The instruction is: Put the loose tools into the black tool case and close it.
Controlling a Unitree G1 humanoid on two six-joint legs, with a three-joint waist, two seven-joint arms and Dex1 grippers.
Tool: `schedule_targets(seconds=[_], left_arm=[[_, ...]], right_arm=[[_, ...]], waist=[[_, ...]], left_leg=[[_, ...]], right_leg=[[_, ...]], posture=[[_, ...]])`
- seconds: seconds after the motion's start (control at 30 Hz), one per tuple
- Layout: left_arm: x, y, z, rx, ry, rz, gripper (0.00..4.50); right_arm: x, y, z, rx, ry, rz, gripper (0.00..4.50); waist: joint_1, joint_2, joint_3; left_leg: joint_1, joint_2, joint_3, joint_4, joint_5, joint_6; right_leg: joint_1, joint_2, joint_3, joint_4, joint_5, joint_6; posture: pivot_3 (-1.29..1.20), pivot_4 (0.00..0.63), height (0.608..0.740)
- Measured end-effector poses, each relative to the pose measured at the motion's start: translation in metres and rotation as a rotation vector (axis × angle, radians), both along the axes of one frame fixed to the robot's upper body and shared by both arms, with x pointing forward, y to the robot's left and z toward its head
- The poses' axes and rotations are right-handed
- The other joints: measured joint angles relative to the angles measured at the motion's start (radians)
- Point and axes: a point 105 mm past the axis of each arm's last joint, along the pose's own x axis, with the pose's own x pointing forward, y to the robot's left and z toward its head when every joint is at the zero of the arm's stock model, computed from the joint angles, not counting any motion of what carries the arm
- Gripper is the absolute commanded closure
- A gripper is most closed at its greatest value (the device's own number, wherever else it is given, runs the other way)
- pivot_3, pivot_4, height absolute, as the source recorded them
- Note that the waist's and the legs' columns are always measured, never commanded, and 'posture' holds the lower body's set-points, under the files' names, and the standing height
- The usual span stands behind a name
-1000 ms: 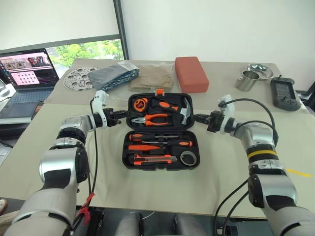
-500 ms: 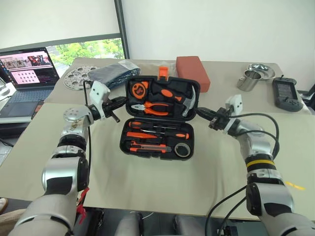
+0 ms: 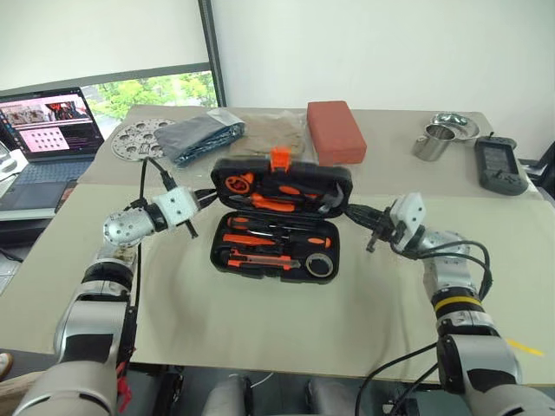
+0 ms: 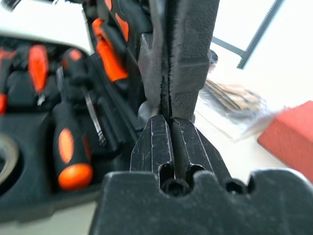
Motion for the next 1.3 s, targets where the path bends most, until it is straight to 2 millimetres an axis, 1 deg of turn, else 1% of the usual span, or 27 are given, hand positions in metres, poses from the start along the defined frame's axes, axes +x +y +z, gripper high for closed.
schedule_targets(seconds=[0.03, 0.07, 0.1, 0.13, 0.17, 0.2, 0.23, 0.27, 0.3, 0.33, 0.37, 0.4, 0.43, 0.47, 0.53, 0.6, 0.7, 0.77, 0.87, 0.93, 1.0, 1.1, 1.13, 1.17, 1.2, 1.23, 1.3], left_arm=[[-0.003, 0.001, -0.003, 0.023, -0.008, -0.007, 4.5], [-0.006, 0.002, -0.007, 0.056, -0.024, -0.014, 4.16], [-0.01, 0.005, -0.01, 0.096, -0.041, -0.021, 3.81], [-0.013, 0.008, -0.014, 0.137, -0.046, -0.028, 3.63], [-0.016, 0.013, -0.019, 0.189, -0.056, -0.027, 3.18], [-0.017, 0.018, -0.022, 0.224, -0.057, -0.015, 2.93], [-0.018, 0.028, -0.021, 0.246, -0.078, 0.018, 2.46], [-0.018, 0.039, -0.016, 0.264, -0.103, 0.053, 2.14], [-0.019, 0.049, -0.01, 0.272, -0.12, 0.079, 1.73], [-0.021, 0.06, -0.003, 0.284, -0.136, 0.105, 1.49], [-0.024, 0.066, 0.001, 0.287, -0.148, 0.112, 1.05], [-0.026, 0.07, 0.004, 0.29, -0.163, 0.114, 0.73], [-0.028, 0.071, 0.005, 0.29, -0.167, 0.104, 0.26], [-0.031, 0.071, 0.004, 0.293, -0.161, 0.089, 0.06], [-0.036, 0.07, -0.006, 0.285, -0.108, 0.072, 0.06], [-0.029, 0.072, -0.016, 0.195, -0.001, 0.127, 0.06], [-0.02, 0.068, -0.024, 0.044, 0.162, 0.158, 0.06], [-0.015, 0.068, -0.022, -0.068, 0.256, 0.167, 0.06], [0.001, 0.053, -0.003, -0.308, 0.4, 0.109, 0.06], [0.011, 0.037, 0.017, -0.44, 0.458, 0.036, 0.06], [0.018, 0.027, 0.037, -0.535, 0.49, -0.016, 0.06], [0.021, 0.012, 0.051, -0.594, 0.54, -0.091, 0.0], [0.021, 0.007, 0.053, -0.601, 0.558, -0.118, 0.0], [0.019, -0.002, 0.052, -0.602, 0.59, -0.158, 0.0], [0.018, -0.01, 0.051, -0.594, 0.615, -0.19, 0.0], [0.017, -0.019, 0.049, -0.583, 0.646, -0.223, 0.0], [0.013, -0.037, 0.039, -0.523, 0.704, -0.279, 0.0]], right_arm=[[-0.002, -0.003, -0.001, -0.027, -0.01, 0.004, 3.18], [-0.005, -0.006, -0.004, -0.058, -0.021, 0.009, 2.76], [-0.008, -0.01, -0.007, -0.082, -0.028, 0.009, 2.48], [-0.011, -0.014, -0.01, -0.104, -0.029, 0.009, 2.14], [-0.015, -0.02, -0.015, -0.139, -0.027, 0.01, 1.76], [-0.018, -0.027, -0.02, -0.169, -0.016, 0.001, 1.52], [-0.022, -0.038, -0.026, -0.201, 0.006, -0.018, 1.08], [-0.026, -0.051, -0.031, -0.223, 0.036, -0.044, 0.76], [-0.029, -0.059, -0.034, -0.238, 0.053, -0.061, 0.68], [-0.032, -0.069, -0.036, -0.256, 0.074, -0.078, 0.68], [-0.034, -0.074, -0.037, -0.264, 0.082, -0.085, 0.68], [-0.035, -0.076, -0.036, -0.268, 0.08, -0.09, 0.68], [-0.035, -0.077, -0.035, -0.266, 0.074, -0.09, 0.68], [-0.036, -0.077, -0.034, -0.255, 0.068, -0.09, 0.68], [-0.038, -0.078, -0.032, -0.229, 0.063, -0.089, 0.68], [-0.042, -0.075, -0.032, -0.184, 0.082, -0.072, 0.68], [-0.044, -0.061, -0.031, -0.095, 0.124, -0.035, 0.68], [-0.048, -0.05, -0.027, -0.047, 0.161, -0.006, 0.68], [-0.059, -0.028, -0.011, 0.076, 0.261, 0.051, 0.68], [-0.075, -0.009, 0.001, 0.136, 0.333, 0.123, 0.68], [-0.093, 0.009, 0.01, 0.161, 0.397, 0.203, 0.68], [-0.109, 0.023, 0.008, 0.168, 0.479, 0.232, 1.38], [-0.113, 0.029, 0.004, 0.163, 0.503, 0.245, 1.77], [-0.118, 0.036, 0.0, 0.158, 0.526, 0.252, 2.15], [-0.12, 0.042, -0.004, 0.154, 0.539, 0.252, 2.26], [-0.123, 0.051, -0.008, 0.155, 0.553, 0.264, 2.7], [-0.123, 0.066, -0.02, 0.137, 0.565, 0.252, 3.3]], waist=[[0.0, 0.0, 0.0], [0.0, 0.0, 0.0], [-0.001, -0.001, 0.0], [-0.001, -0.001, 0.0], [-0.004, -0.001, 0.0], [-0.005, -0.001, 0.001], [-0.006, -0.001, 0.001], [-0.006, -0.002, 0.001], [-0.007, -0.002, 0.001], [-0.008, -0.002, 0.001], [-0.009, -0.002, 0.001], [-0.01, -0.002, 0.001], [-0.011, -0.002, 0.001], [-0.01, -0.003, 0.001], [-0.009, -0.002, 0.001], [-0.008, -0.003, 0.002], [-0.005, -0.003, 0.002], [-0.004, -0.003, 0.002], [0.0, -0.003, 0.002], [0.004, -0.003, 0.002], [0.007, -0.003, 0.002], [0.006, -0.004, 0.001], [0.006, -0.004, 0.001], [0.006, -0.004, 0.002], [0.006, -0.004, 0.002], [0.006, -0.004, 0.002], [0.005, -0.005, 0.001]], left_leg=[[0.001, 0.0, 0.0, 0.0, 0.0, 0.0], [0.002, 0.0, 0.0, 0.0, 0.0, 0.0], [0.003, 0.001, 0.0, 0.0, 0.0, 0.0], [0.003, 0.001, 0.0, 0.0, 0.0, 0.0], [0.004, 0.001, 0.001, 0.0, 0.0, 0.0], [0.004, 0.001, 0.001, 0.0, 0.0, 0.0], [0.004, 0.001, 0.001, 0.0, 0.0, 0.0], [0.004, 0.002, 0.001, 0.0, 0.0, 0.0], [0.006, 0.002, 0.002, -0.001, 0.0, 0.0], [0.008, 0.002, 0.004, -0.002, 0.0, 0.0], [0.011, 0.002, 0.006, -0.002, 0.0, 0.0], [0.013, 0.002, 0.008, -0.003, 0.0, 0.0], [0.014, 0.003, 0.009, -0.003, 0.0, 0.0], [0.015, 0.003, 0.011, -0.003, 0.0, 0.0], [0.016, 0.003, 0.014, -0.002, 0.0, 0.0], [0.016, 0.004, 0.021, -0.001, 0.0, 0.0], [0.015, 0.004, 0.023, 0.0, 0.0, 0.0], [0.013, 0.004, 0.023, 0.0, 0.0, 0.0], [0.01, 0.004, 0.02, 0.001, 0.0, 0.0], [0.006, 0.003, 0.017, 0.003, 0.0, 0.0], [0.005, 0.002, 0.014, 0.004, 0.0, 0.0], [0.003, 0.001, 0.012, 0.004, 0.0, 0.0], [0.003, 0.001, 0.011, 0.004, 0.0, 0.0], [0.003, 0.001, 0.01, 0.005, 0.0, 0.0], [0.002, 0.001, 0.009, 0.005, 0.0, 0.0], [0.002, 0.002, 0.008, 0.006, 0.0, 0.0], [0.001, 0.001, 0.008, 0.007, 0.0, 0.0]], right_leg=[[0.002, 0.0, 0.0, -0.001, 0.0, 0.0], [0.003, 0.0, 0.0, -0.001, 0.0, 0.0], [0.004, -0.001, 0.0, -0.001, 0.0, 0.0], [0.004, -0.001, 0.0, -0.002, 0.0, 0.0], [0.004, -0.001, 0.0, -0.002, 0.0, 0.0], [0.004, -0.001, 0.0, -0.002, 0.0, 0.0], [0.004, -0.002, 0.0, -0.003, 0.0, 0.0], [0.004, -0.002, 0.0, -0.003, 0.0, 0.0], [0.004, -0.002, 0.0, -0.003, 0.0, 0.0], [0.005, -0.003, 0.001, -0.003, 0.0, 0.0], [0.005, -0.003, 0.001, -0.003, 0.0, 0.0], [0.007, -0.004, 0.001, -0.004, 0.0, 0.0], [0.007, -0.004, 0.001, -0.004, 0.0, 0.0], [0.007, -0.004, 0.001, -0.004, 0.0, 0.0], [0.008, -0.005, 0.001, -0.003, 0.0, 0.0], [0.007, -0.005, 0.0, -0.001, 0.0, 0.0], [0.006, -0.004, -0.001, -0.001, 0.0, 0.0], [0.005, -0.003, -0.001, -0.001, 0.0, 0.0], [0.004, -0.001, -0.002, -0.001, 0.0, 0.0], [0.003, 0.0, -0.003, -0.001, 0.0, 0.0], [0.003, 0.001, -0.003, -0.002, 0.0, 0.0], [0.003, 0.002, -0.003, -0.003, -0.001, 0.001], [0.003, 0.003, -0.004, -0.003, -0.001, 0.001], [0.003, 0.003, -0.003, -0.003, -0.001, 0.001], [0.003, 0.004, -0.003, -0.003, -0.001, 0.001], [0.003, 0.004, -0.003, -0.003, -0.001, 0.002], [0.003, 0.005, -0.003, -0.003, -0.001, 0.002]], posture=[[0.0, 0.15, 0.74], [0.0, 0.15, 0.74], [0.0, 0.15, 0.74], [0.0, 0.15, 0.74], [0.0, 0.15, 0.74], [0.0, 0.15, 0.74], [0.0, 0.15, 0.74], [0.0, 0.15, 0.74], [0.0, 0.15, 0.74], [0.0, 0.15, 0.74], [0.0, 0.15, 0.74], [0.0, 0.15, 0.74], [0.0, 0.15, 0.74], [0.0, 0.15, 0.74], [0.0, 0.15, 0.74], [0.0, 0.15, 0.74], [0.0, 0.15, 0.74], [0.0, 0.15, 0.74], [0.0, 0.15, 0.74], [0.0, 0.15, 0.74], [0.0, 0.15, 0.74], [0.0, 0.15, 0.74], [0.0, 0.15, 0.74], [0.0, 0.15, 0.74], [0.0, 0.15, 0.74], [0.0, 0.15, 0.74], [0.0, 0.15, 0.74]])
